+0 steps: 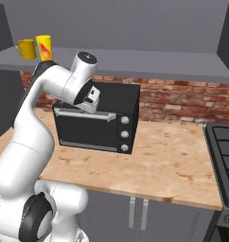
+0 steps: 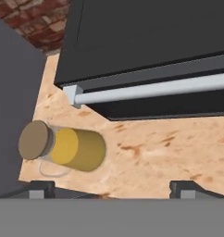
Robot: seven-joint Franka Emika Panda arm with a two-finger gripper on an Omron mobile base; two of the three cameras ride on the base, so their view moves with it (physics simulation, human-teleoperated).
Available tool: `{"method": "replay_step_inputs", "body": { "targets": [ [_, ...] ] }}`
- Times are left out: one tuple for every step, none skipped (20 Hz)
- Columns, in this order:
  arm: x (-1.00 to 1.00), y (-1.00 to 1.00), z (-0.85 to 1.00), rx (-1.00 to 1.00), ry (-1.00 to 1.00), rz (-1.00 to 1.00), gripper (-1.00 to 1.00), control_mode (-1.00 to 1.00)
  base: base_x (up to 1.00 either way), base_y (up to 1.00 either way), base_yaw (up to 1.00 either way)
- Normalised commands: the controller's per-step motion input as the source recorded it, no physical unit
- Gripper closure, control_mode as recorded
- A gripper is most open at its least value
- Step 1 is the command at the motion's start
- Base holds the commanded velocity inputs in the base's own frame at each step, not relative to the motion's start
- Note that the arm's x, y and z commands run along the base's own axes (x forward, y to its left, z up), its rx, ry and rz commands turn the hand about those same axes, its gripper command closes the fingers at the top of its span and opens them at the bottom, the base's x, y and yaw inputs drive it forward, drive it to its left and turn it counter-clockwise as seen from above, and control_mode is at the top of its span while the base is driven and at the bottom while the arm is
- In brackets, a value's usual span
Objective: There is a tray on the dining counter. Grab the cup, mug, and pitcher and place them on the tray. The pitcher may be placed next to the tray if it cannot fit the tray.
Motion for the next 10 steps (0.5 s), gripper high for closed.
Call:
{"method": "replay_step_inputs", "body": {
  "targets": [
    [0.0, 0.0, 0.14, 0.22, 0.0, 0.0, -1.0, -1.0, 0.0, 0.0, 0.0],
    [0.0, 0.0, 0.13, 0.21, 0.0, 0.0, -1.0, -1.0, 0.0, 0.0, 0.0],
    [0.0, 0.0, 0.13, 0.22, 0.0, 0.0, -1.0, -1.0, 0.0, 0.0, 0.0],
    [0.0, 0.0, 0.13, 0.22, 0.0, 0.0, -1.0, -1.0, 0.0, 0.0, 0.0],
    [0.0, 0.0, 0.14, 0.22, 0.0, 0.0, -1.0, -1.0, 0.0, 0.0, 0.0],
    [0.0, 0.0, 0.14, 0.22, 0.0, 0.0, -1.0, -1.0, 0.0, 0.0, 0.0],
    [0.0, 0.03, 0.14, 0.22, 0.0, 0.0, -1.0, -1.0, 0.0, 0.0, 0.0],
    [0.0, 0.01, 0.14, 0.23, 0.0, 0.0, -1.0, -1.0, 0.0, 0.0, 0.0],
    [0.0, 0.01, 0.12, 0.23, 0.0, 0.0, -1.0, -1.0, 0.0, 0.0, 0.0],
    [0.0, 0.0, 0.12, 0.24, 0.0, 0.0, -1.0, -1.0, 0.0, 0.0, 0.0]
  ]
}}
